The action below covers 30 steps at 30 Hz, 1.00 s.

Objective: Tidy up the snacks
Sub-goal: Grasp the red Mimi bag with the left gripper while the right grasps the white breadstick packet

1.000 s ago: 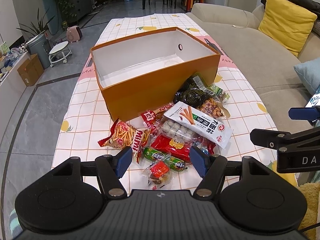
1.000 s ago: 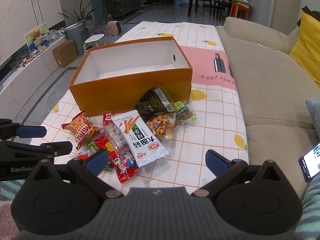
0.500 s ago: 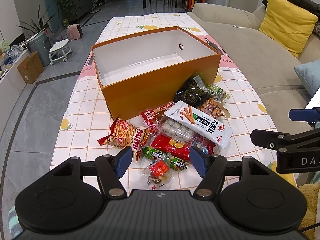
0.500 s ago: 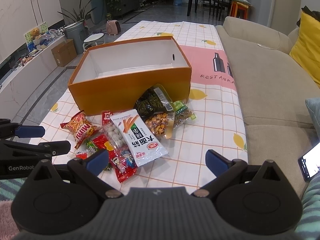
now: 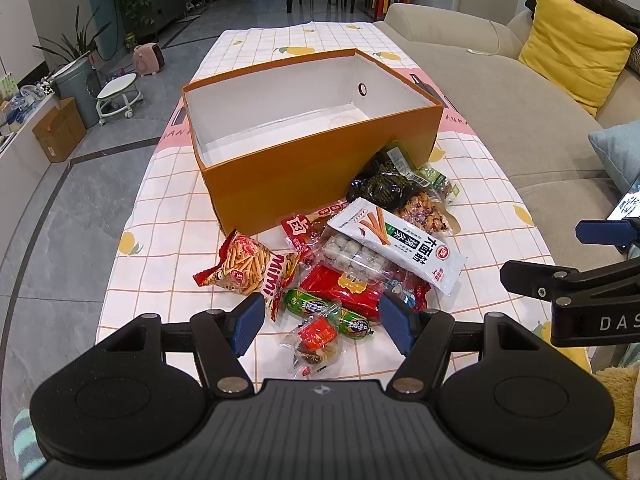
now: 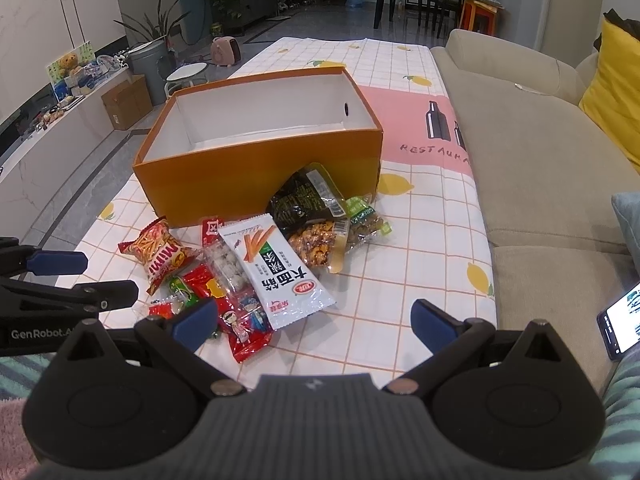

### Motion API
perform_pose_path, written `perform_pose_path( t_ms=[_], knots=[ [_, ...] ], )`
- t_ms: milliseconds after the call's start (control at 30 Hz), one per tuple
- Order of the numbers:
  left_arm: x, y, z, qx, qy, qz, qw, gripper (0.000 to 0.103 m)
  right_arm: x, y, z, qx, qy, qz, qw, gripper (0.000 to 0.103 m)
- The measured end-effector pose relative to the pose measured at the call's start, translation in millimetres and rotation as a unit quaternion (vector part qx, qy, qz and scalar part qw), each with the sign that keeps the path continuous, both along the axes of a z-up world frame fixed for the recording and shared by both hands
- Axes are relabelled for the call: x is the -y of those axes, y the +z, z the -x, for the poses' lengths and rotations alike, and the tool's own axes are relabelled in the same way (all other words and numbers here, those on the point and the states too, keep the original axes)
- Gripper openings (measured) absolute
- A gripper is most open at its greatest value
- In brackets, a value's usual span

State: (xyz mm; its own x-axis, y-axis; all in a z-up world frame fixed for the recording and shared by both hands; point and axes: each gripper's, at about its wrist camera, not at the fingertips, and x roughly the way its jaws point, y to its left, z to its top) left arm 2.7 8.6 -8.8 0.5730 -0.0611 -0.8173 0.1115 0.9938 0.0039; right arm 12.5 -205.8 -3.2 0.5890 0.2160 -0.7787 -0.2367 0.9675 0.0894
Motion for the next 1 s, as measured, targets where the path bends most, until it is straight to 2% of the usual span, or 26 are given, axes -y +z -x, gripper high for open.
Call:
perform_pose_path(
  t_ms=[133,233,367,467,500,567,700,767,1000],
  knots=[
    [-8,-1,-2,-0.012,0.002,0.030,0.9995,0.071,0,-1,0,0.000,0.002,0.002,1.000,0.099],
    [-16,-3,-4,-0.022,0.010,0.059,0.9980,0.059,0,-3,-2,-0.007,0.002,-0.006,1.000,0.099],
    [-24,-6,-11,-0.027,0.032,0.060,0.9973,0.053,2,-9,-7,-0.016,0.001,-0.019,1.000,0.099],
    [-31,-9,-19,-0.033,0.041,0.059,0.9969,0.054,1,-14,-13,-0.018,0.005,-0.026,0.999,0.096],
    [-33,-10,-22,-0.033,0.041,0.056,0.9970,0.055,0,-17,-15,-0.020,0.009,-0.030,0.999,0.089],
    [-36,-12,-28,-0.033,0.038,0.049,0.9976,0.069,-3,-22,-21,-0.026,0.016,-0.039,0.999,0.081],
    [-42,-17,-41,-0.030,0.028,0.033,0.9986,0.073,-11,-34,-35,-0.030,0.032,-0.040,0.998,0.072],
    [-44,-21,-50,-0.036,0.024,0.028,0.9987,0.076,-16,-39,-42,-0.028,0.042,-0.037,0.998,0.072],
    [-51,-48,-78,-0.056,0.005,0.001,0.9984,0.077,-32,-54,-70,-0.023,0.075,-0.042,0.996,0.072]
  ],
)
